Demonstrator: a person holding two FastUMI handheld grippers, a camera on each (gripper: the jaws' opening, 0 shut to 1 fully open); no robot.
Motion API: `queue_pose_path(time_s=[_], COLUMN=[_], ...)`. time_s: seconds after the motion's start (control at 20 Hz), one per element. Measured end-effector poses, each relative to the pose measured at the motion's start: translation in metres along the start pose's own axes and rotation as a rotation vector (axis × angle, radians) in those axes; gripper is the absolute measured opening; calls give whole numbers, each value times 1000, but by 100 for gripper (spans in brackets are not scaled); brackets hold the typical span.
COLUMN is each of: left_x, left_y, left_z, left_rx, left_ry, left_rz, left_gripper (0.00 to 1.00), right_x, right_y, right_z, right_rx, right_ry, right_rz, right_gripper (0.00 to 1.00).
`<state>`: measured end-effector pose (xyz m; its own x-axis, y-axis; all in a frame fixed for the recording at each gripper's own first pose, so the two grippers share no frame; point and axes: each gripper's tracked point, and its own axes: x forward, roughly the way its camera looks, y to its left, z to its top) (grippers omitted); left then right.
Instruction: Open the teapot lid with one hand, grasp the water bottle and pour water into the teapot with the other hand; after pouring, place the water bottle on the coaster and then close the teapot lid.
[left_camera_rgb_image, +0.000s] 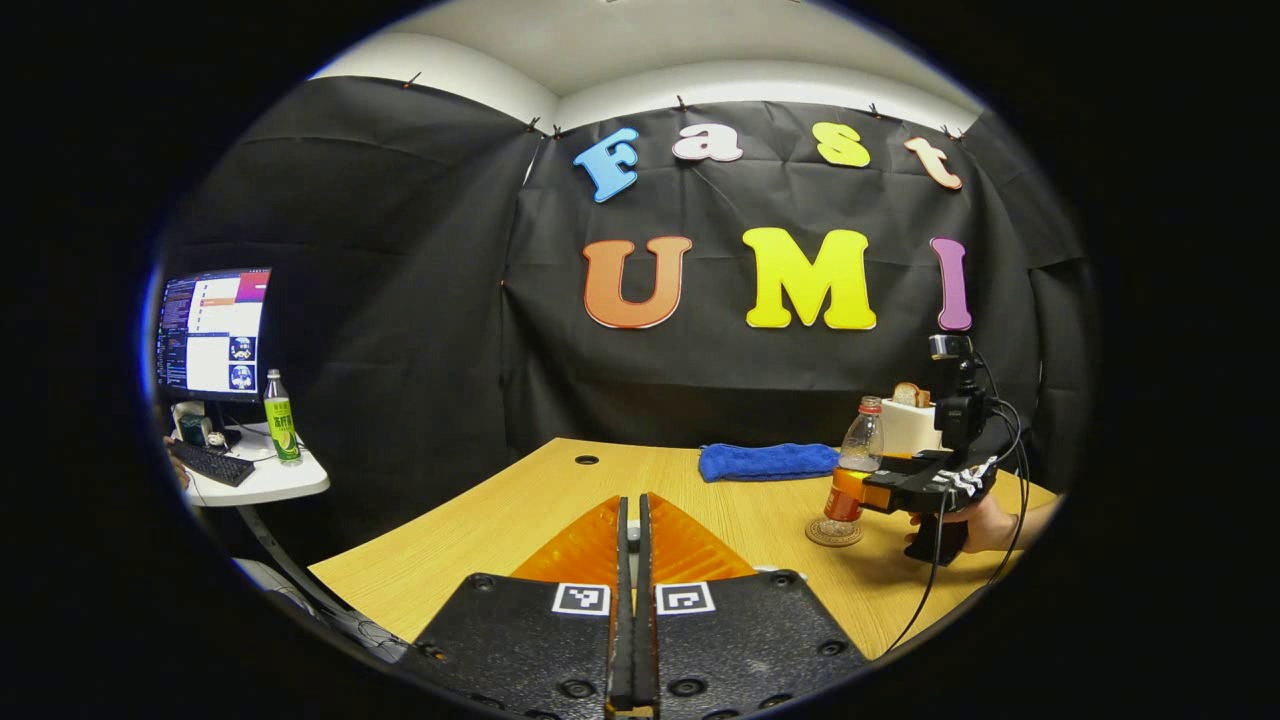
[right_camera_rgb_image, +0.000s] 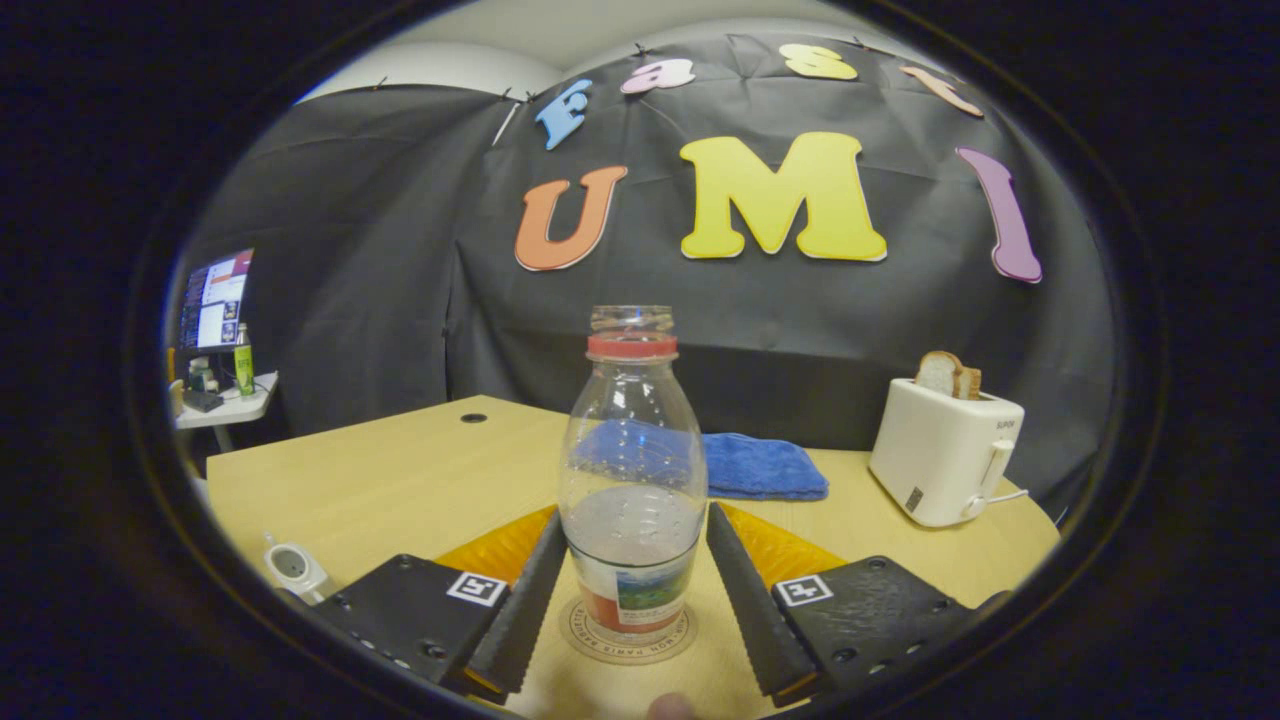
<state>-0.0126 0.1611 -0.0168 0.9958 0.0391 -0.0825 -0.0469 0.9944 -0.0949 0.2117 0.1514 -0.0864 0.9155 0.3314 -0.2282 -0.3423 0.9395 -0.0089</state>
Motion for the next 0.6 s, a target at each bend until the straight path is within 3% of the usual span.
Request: queue_pose_path(time_s=[0.25, 0.45, 0.6], left_x=[0, 1, 8], left_y=[-2, -13, -40], left_z=[1, 5, 2], left_rx=[0, 0, 2], left_ry=[-5, -25, -42], left_rz=[1, 6, -18], left_gripper=[3, 3, 3], right_x=[-9, -45, -91], right_y=[-4, -5, -22], right_z=[-2, -9, -11], right_rx=[5, 61, 92], right_ry=[14, 16, -6], right_rz=[-9, 32, 19], right_gripper=[98, 97, 98])
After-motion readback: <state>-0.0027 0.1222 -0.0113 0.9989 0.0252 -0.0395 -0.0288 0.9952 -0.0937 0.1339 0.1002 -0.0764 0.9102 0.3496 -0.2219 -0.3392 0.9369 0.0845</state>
